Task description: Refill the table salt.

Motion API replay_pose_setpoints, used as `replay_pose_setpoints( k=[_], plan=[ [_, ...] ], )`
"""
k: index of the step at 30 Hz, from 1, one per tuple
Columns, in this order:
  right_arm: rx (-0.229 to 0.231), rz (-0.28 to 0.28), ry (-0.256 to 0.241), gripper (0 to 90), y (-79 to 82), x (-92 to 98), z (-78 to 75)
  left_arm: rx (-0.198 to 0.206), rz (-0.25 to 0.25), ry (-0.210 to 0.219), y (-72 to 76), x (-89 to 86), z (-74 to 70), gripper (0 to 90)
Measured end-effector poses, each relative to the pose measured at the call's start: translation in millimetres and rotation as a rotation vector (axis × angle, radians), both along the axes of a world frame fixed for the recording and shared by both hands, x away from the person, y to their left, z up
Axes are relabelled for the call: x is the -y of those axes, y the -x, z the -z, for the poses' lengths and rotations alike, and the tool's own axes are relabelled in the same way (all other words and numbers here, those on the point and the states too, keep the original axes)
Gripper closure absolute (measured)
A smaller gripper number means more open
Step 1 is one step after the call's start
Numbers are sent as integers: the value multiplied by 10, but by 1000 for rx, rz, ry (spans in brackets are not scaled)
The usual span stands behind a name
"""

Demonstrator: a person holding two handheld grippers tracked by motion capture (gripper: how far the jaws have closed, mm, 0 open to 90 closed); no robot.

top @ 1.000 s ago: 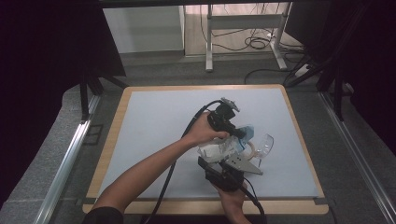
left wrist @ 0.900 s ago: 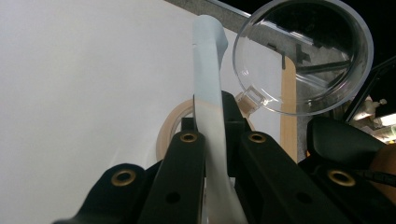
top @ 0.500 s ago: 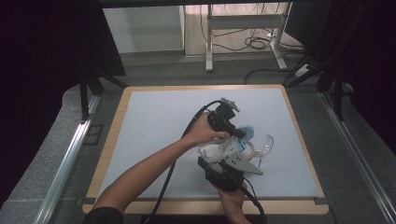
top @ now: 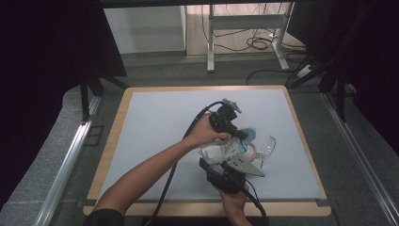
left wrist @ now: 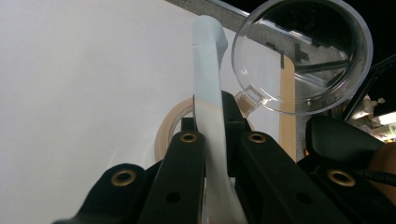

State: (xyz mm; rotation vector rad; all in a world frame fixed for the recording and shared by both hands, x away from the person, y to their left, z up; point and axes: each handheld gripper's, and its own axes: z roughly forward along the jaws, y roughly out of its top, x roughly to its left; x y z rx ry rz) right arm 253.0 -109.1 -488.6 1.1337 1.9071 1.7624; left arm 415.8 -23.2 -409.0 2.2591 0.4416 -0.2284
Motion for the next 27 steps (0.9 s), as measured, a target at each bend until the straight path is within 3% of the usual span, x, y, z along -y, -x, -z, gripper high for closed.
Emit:
replay_pose_setpoints(
  k=[27],
  plan=[
    [4,2,-1,541,-5,5,-2,-7,7,-5,-22,14,16,900]
  ],
)
